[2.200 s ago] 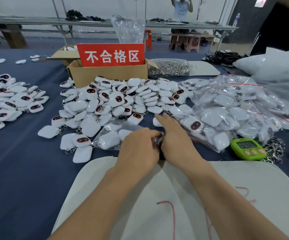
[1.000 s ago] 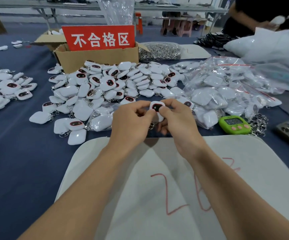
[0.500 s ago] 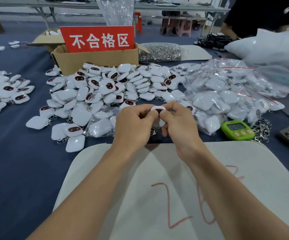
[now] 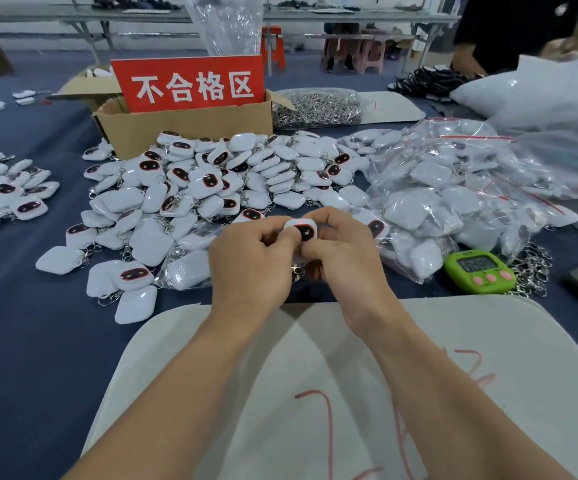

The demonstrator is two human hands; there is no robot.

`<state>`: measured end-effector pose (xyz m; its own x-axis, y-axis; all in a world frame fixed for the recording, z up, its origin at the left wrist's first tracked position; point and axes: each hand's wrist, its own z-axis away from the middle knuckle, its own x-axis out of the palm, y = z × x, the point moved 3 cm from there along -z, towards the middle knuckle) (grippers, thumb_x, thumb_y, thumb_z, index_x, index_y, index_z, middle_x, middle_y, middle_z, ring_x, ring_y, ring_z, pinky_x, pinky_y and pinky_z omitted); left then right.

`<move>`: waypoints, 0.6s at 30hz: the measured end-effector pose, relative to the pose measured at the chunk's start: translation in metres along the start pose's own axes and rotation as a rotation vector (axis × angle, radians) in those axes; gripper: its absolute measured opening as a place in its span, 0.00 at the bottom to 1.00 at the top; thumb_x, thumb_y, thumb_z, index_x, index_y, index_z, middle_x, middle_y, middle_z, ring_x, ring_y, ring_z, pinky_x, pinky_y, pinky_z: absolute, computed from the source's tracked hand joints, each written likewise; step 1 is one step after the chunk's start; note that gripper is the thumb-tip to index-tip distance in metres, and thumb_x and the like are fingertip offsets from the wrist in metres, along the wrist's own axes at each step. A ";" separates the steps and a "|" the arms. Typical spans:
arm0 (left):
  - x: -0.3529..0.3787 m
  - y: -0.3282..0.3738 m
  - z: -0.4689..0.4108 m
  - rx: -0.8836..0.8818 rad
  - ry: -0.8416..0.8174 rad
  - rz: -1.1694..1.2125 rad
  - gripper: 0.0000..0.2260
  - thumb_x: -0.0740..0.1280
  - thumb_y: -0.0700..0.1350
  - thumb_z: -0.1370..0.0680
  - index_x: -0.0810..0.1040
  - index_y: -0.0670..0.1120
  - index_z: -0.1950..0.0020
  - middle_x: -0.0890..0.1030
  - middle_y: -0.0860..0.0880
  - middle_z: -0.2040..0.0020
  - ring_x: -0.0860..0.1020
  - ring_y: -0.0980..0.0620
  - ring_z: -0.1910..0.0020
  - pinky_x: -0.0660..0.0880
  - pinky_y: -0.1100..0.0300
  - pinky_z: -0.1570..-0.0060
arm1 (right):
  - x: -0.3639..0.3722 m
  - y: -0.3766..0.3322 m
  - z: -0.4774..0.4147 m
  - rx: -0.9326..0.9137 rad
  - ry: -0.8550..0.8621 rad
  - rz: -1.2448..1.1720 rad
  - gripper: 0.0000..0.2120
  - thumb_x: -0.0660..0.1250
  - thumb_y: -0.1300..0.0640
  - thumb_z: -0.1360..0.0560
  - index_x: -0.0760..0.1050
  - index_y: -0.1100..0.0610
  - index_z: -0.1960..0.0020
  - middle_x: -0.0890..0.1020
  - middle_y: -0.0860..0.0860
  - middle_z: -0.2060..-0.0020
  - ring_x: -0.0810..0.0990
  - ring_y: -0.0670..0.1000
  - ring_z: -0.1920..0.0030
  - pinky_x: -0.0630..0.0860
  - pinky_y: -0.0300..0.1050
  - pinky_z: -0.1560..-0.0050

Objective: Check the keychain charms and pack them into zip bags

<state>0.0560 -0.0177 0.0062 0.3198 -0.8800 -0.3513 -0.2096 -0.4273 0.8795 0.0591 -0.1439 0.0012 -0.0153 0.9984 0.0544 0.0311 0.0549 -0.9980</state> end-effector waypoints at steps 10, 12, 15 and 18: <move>0.001 0.001 0.002 -0.011 -0.023 0.092 0.08 0.68 0.56 0.30 0.86 0.64 0.56 0.78 0.52 0.74 0.72 0.52 0.75 0.71 0.56 0.68 | -0.005 -0.004 0.006 -0.030 0.000 0.056 0.17 0.65 0.73 0.33 0.80 0.56 0.52 0.83 0.51 0.70 0.75 0.43 0.74 0.70 0.35 0.71; 0.000 0.001 0.003 0.013 -0.024 0.068 0.07 0.69 0.55 0.29 0.85 0.65 0.55 0.79 0.53 0.73 0.73 0.55 0.75 0.71 0.58 0.68 | -0.005 -0.004 0.008 -0.021 0.016 0.082 0.17 0.65 0.73 0.32 0.80 0.55 0.51 0.83 0.52 0.69 0.74 0.43 0.74 0.70 0.36 0.71; 0.000 0.001 0.004 0.047 -0.035 0.033 0.08 0.71 0.50 0.27 0.85 0.65 0.53 0.80 0.56 0.73 0.73 0.57 0.76 0.70 0.61 0.67 | -0.007 -0.004 0.010 -0.017 0.027 0.109 0.15 0.66 0.67 0.36 0.80 0.54 0.52 0.83 0.53 0.70 0.73 0.46 0.74 0.69 0.40 0.71; -0.001 0.001 0.003 0.066 -0.081 0.030 0.11 0.70 0.49 0.28 0.85 0.64 0.51 0.79 0.53 0.73 0.73 0.53 0.75 0.74 0.58 0.68 | -0.010 -0.004 0.012 -0.017 0.062 0.110 0.14 0.66 0.62 0.37 0.78 0.53 0.52 0.82 0.53 0.72 0.72 0.50 0.74 0.70 0.44 0.71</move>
<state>0.0530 -0.0175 0.0065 0.2377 -0.9053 -0.3521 -0.2795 -0.4109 0.8678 0.0475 -0.1541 0.0041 0.0514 0.9973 -0.0529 0.0462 -0.0553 -0.9974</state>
